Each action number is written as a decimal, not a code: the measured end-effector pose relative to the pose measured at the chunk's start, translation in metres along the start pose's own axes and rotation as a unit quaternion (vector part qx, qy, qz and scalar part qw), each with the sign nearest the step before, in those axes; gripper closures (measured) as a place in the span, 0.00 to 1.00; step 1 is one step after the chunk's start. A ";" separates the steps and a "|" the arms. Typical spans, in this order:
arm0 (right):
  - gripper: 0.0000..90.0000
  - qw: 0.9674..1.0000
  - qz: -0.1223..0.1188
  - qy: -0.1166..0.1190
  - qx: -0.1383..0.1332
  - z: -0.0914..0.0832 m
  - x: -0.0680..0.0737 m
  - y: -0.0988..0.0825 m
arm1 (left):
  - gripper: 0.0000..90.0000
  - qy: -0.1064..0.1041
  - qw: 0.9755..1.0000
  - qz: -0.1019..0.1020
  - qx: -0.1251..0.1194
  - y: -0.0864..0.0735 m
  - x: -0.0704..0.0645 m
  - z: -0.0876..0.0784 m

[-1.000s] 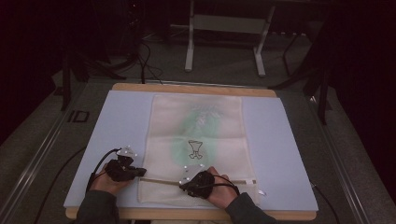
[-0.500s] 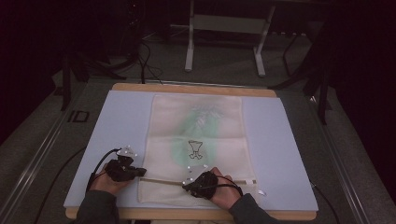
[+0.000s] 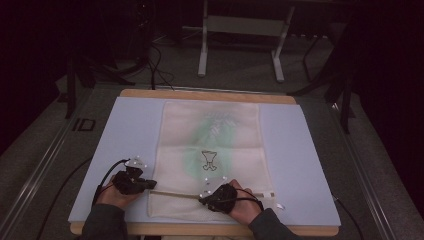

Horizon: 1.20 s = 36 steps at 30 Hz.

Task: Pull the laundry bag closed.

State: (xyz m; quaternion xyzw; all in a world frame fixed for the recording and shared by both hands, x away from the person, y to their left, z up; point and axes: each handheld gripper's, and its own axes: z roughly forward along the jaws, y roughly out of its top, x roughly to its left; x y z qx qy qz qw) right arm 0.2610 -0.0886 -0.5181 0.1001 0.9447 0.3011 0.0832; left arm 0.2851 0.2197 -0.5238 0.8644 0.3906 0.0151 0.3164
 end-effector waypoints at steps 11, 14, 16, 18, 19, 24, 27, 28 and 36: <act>0.91 1.000 0.009 -0.001 0.001 -0.005 -0.002 -0.007 | 1.00 0.001 1.000 0.000 0.000 0.000 0.000 0.000; 0.91 1.000 0.007 -0.002 0.003 -0.006 -0.003 -0.009 | 1.00 0.001 1.000 0.000 0.001 0.000 0.000 0.000; 0.91 1.000 0.011 -0.003 0.003 -0.007 -0.002 -0.010 | 1.00 0.001 1.000 0.001 0.001 0.000 0.000 0.000; 0.91 1.000 0.010 -0.003 0.004 -0.008 -0.003 -0.011 | 1.00 0.000 1.000 0.000 0.000 0.000 0.000 0.000; 0.91 1.000 0.011 -0.004 0.004 -0.008 -0.003 -0.011 | 1.00 0.001 1.000 0.000 0.000 0.000 0.000 0.000; 0.91 1.000 0.011 -0.005 0.004 -0.010 -0.003 -0.014 | 1.00 0.001 1.000 0.000 0.000 0.000 0.000 0.000; 0.91 1.000 0.013 -0.005 0.005 -0.011 -0.003 -0.014 | 1.00 0.001 1.000 0.000 0.000 0.000 0.000 0.000; 0.91 1.000 0.016 -0.005 0.005 -0.011 -0.003 -0.015 | 1.00 0.000 1.000 0.000 0.000 0.000 0.000 0.000; 0.91 1.000 0.014 -0.010 0.004 -0.014 -0.004 -0.019 | 1.00 0.001 1.000 0.000 0.000 0.000 0.000 0.000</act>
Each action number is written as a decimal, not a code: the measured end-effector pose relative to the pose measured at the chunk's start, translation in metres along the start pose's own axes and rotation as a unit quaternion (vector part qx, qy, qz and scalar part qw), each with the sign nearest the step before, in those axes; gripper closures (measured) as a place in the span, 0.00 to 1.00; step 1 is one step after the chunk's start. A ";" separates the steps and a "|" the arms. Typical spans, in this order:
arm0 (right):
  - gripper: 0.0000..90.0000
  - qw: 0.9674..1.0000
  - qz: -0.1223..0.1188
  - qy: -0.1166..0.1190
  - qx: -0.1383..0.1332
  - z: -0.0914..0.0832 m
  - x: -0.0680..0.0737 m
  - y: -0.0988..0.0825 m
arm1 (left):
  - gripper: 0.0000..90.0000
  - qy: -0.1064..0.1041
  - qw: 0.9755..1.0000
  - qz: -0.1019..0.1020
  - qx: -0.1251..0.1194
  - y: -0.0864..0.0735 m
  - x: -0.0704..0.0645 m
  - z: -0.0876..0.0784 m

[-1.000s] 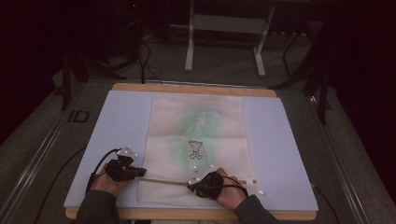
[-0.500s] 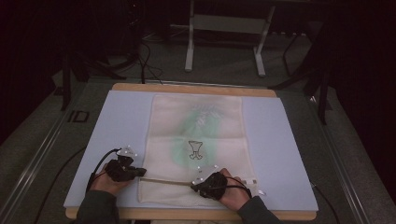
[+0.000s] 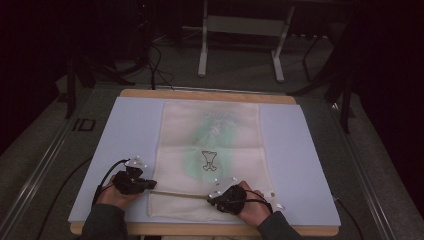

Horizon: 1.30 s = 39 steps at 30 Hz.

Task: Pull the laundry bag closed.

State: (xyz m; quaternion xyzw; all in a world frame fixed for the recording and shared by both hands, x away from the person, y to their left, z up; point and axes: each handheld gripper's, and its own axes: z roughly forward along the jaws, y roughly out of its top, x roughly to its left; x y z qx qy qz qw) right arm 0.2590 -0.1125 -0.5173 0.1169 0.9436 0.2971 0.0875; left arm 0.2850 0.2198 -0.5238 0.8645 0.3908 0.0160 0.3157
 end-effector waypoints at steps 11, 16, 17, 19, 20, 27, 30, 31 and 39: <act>0.91 1.000 0.004 -0.003 0.003 -0.003 0.000 -0.004 | 1.00 0.000 1.000 0.000 0.000 0.000 0.000 0.000; 0.91 1.000 0.005 -0.005 0.003 -0.005 -0.001 -0.007 | 1.00 0.000 1.000 0.000 0.000 0.000 0.000 0.000; 0.91 1.000 0.008 -0.005 0.004 -0.006 -0.001 -0.007 | 1.00 0.001 1.000 0.000 0.000 0.000 0.000 0.000; 0.91 1.000 0.010 -0.006 0.004 -0.007 -0.001 -0.008 | 1.00 0.000 1.000 0.000 0.000 0.000 0.000 0.000; 0.91 1.000 0.007 -0.007 0.003 -0.007 -0.001 -0.009 | 1.00 0.000 1.000 0.000 -0.001 0.000 0.000 0.000; 0.91 1.000 0.009 -0.008 0.006 -0.009 -0.002 -0.011 | 1.00 0.001 1.000 0.001 0.000 0.000 0.000 0.000; 0.91 1.000 0.010 -0.009 0.005 -0.010 -0.002 -0.013 | 1.00 0.000 1.000 0.001 -0.001 0.000 0.000 0.000; 0.91 1.000 0.012 -0.010 0.007 -0.011 -0.002 -0.013 | 1.00 0.000 1.000 0.001 0.000 0.000 0.000 0.000; 0.91 1.000 0.013 -0.012 0.008 -0.013 -0.003 -0.016 | 1.00 0.001 1.000 0.001 0.000 0.000 0.000 0.000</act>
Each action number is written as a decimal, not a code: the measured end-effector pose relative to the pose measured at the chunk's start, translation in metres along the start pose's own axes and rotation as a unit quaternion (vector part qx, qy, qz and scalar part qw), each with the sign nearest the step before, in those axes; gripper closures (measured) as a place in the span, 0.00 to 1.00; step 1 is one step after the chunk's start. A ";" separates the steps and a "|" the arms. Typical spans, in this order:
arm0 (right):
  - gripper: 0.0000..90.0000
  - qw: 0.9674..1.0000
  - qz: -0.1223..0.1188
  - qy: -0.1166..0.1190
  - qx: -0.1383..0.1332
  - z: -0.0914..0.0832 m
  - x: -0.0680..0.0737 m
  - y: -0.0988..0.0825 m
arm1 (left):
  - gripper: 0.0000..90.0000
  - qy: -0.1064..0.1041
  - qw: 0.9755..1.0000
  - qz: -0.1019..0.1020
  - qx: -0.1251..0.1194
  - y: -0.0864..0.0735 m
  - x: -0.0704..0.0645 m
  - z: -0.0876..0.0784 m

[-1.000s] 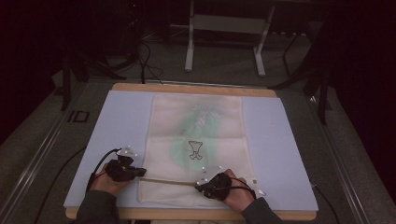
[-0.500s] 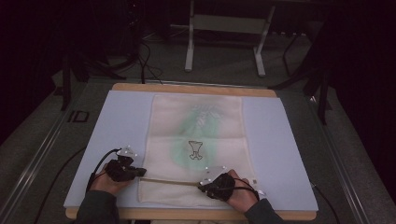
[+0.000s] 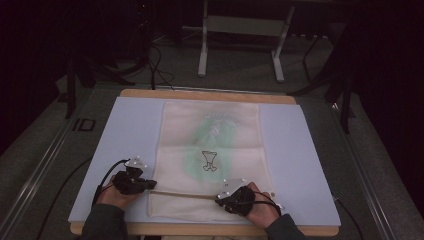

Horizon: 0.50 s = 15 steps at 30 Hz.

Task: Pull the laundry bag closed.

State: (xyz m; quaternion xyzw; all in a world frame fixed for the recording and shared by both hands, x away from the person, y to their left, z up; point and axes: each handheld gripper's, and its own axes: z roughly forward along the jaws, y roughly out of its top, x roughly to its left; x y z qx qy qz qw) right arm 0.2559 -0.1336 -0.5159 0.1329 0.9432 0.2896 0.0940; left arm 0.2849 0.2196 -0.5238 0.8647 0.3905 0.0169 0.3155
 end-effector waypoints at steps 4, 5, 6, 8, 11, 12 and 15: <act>0.91 1.000 0.001 0.000 0.003 -0.001 -0.001 -0.002 | 1.00 0.000 1.000 0.000 0.000 0.000 0.000 0.000; 0.91 1.000 0.002 0.000 0.001 -0.001 -0.001 -0.002 | 1.00 0.000 1.000 0.000 0.000 0.000 0.000 0.000; 0.91 1.000 0.002 0.000 0.001 -0.001 -0.001 -0.002 | 1.00 0.000 1.000 0.000 0.000 0.000 0.000 0.000; 0.91 1.000 0.001 0.000 0.002 -0.002 -0.001 -0.004 | 1.00 0.000 1.000 0.000 0.000 0.000 0.000 0.000; 0.91 1.000 0.002 -0.002 0.003 -0.003 -0.002 -0.005 | 1.00 0.000 1.000 0.000 0.000 0.000 0.000 0.000; 0.91 1.000 0.003 -0.002 0.004 -0.003 -0.002 -0.005 | 1.00 0.000 1.000 0.000 0.000 0.000 0.000 0.000; 0.91 1.000 0.004 -0.004 0.005 -0.005 -0.003 -0.007 | 1.00 0.000 1.000 0.000 0.000 0.000 0.000 0.000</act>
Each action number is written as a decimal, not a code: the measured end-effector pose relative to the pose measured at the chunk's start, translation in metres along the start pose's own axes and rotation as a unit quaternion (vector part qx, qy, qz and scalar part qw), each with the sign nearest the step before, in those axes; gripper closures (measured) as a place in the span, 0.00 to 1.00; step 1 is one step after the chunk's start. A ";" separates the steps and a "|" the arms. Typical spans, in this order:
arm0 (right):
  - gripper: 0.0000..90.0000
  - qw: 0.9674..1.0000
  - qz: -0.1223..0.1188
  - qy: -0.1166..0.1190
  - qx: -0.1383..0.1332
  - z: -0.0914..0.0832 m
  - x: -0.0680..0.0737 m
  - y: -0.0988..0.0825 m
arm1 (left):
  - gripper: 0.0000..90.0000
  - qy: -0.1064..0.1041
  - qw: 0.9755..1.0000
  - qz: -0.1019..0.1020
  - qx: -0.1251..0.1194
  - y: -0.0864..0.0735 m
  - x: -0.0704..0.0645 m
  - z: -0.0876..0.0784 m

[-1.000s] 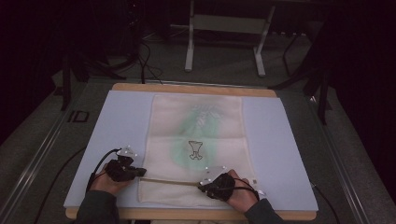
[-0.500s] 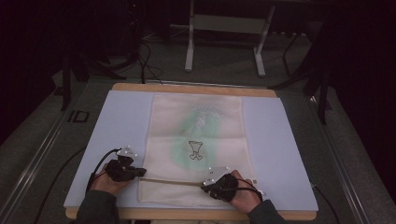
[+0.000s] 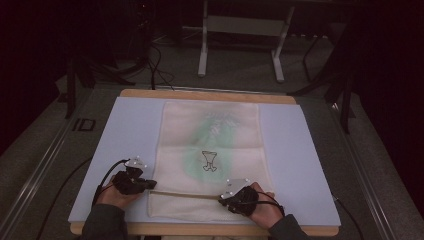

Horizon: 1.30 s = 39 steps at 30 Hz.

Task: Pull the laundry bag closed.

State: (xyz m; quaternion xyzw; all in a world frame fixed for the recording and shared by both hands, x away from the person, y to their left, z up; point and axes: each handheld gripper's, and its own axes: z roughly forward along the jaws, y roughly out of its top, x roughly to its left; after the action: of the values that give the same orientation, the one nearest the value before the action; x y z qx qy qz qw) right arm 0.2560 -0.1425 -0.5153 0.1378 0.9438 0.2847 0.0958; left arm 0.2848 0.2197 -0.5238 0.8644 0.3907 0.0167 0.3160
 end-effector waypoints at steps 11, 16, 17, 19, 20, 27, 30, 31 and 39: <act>0.91 1.000 0.000 -0.002 0.001 -0.004 -0.003 -0.007 | 1.00 0.000 1.000 -0.001 0.000 0.000 0.000 0.000; 0.91 1.000 0.005 0.001 0.002 -0.007 -0.005 -0.010 | 1.00 0.000 1.000 -0.001 0.000 0.000 0.000 0.000; 0.91 1.000 0.005 0.001 0.002 -0.007 -0.005 -0.010 | 1.00 0.000 1.000 -0.001 0.000 0.000 0.000 0.000; 0.91 1.000 0.005 0.000 0.003 -0.007 -0.006 -0.011 | 1.00 0.001 1.000 -0.001 -0.001 0.000 0.000 0.000; 0.91 1.000 0.006 0.001 0.003 -0.008 -0.006 -0.011 | 1.00 0.000 1.000 -0.001 -0.001 0.000 0.000 0.000; 0.91 1.000 0.010 -0.003 0.005 -0.011 -0.008 -0.017 | 1.00 0.000 1.000 -0.001 -0.002 0.000 0.000 0.000; 0.91 1.000 0.012 -0.006 0.007 -0.014 -0.009 -0.020 | 1.00 0.000 1.000 -0.001 -0.001 0.000 0.000 0.000; 0.91 1.000 0.014 -0.007 0.007 -0.014 -0.010 -0.021 | 1.00 0.000 1.000 -0.002 -0.002 0.000 0.000 0.000; 0.91 1.000 0.016 -0.006 0.006 -0.016 -0.010 -0.024 | 1.00 0.001 1.000 0.000 -0.001 0.000 0.000 0.000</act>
State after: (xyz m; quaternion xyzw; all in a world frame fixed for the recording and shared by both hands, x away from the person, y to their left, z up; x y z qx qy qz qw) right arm 0.2567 -0.1731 -0.5145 0.1554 0.9424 0.2801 0.0966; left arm 0.2844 0.2198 -0.5240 0.8640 0.3913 0.0179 0.3165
